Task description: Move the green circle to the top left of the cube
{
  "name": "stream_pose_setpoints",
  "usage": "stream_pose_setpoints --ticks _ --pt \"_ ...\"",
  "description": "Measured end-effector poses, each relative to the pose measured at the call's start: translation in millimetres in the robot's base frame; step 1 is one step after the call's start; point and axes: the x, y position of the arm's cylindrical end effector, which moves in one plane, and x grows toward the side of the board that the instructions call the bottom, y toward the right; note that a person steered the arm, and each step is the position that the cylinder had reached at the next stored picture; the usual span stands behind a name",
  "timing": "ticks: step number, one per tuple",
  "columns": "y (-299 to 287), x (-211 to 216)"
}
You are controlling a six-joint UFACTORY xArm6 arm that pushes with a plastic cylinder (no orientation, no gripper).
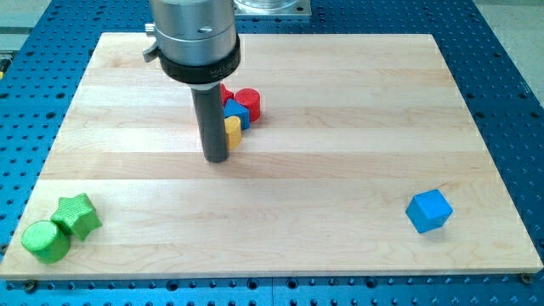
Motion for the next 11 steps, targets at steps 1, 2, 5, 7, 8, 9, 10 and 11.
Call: stream_pose_setpoints --ticks 1,2,5,7,8,9,10,11 --pt "-42 22" --pt "-110 -4" --pt "-218 108" --pt "-181 146" --pt "-77 112" --pt "-1 83" --pt "13 122" --pt "62 80"
